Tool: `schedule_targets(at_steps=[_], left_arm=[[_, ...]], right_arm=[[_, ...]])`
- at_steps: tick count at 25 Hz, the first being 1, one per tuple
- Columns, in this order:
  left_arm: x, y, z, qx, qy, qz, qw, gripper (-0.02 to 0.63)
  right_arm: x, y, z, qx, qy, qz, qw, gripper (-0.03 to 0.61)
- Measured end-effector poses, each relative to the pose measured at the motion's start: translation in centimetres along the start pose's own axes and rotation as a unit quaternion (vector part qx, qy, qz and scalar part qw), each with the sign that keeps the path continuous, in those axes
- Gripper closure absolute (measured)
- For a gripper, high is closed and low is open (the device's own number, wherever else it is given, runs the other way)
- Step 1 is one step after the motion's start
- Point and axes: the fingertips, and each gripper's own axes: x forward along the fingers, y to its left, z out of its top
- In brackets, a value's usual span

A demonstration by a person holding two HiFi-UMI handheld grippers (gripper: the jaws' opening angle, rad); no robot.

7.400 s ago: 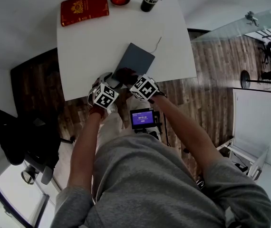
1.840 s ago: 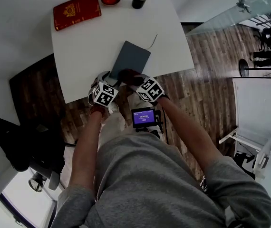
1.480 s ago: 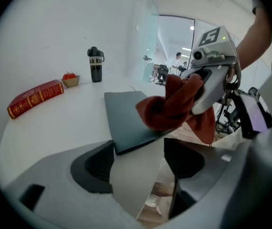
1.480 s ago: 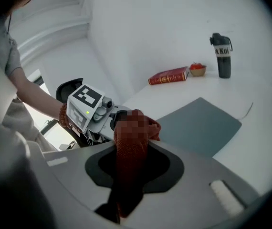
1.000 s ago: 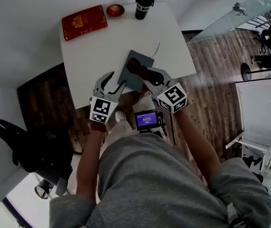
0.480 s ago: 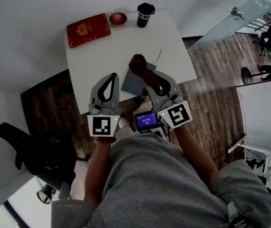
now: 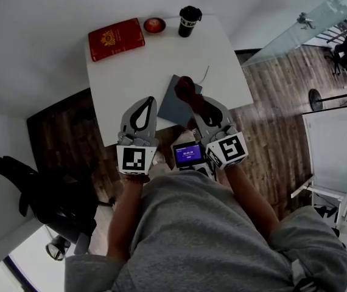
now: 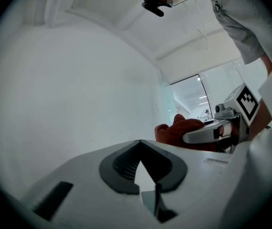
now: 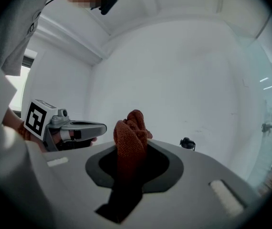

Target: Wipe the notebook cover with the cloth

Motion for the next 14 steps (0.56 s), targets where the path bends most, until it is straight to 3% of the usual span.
schedule_targets(at_steps=[14], left_arm=[[0.2, -0.4, -1.9, -0.022, 0.023, 0.004, 0.9995, 0.611]], right_arm=[[0.5, -1.6, -0.5, 0.005, 0.033, -0.005, 0.999, 0.499]])
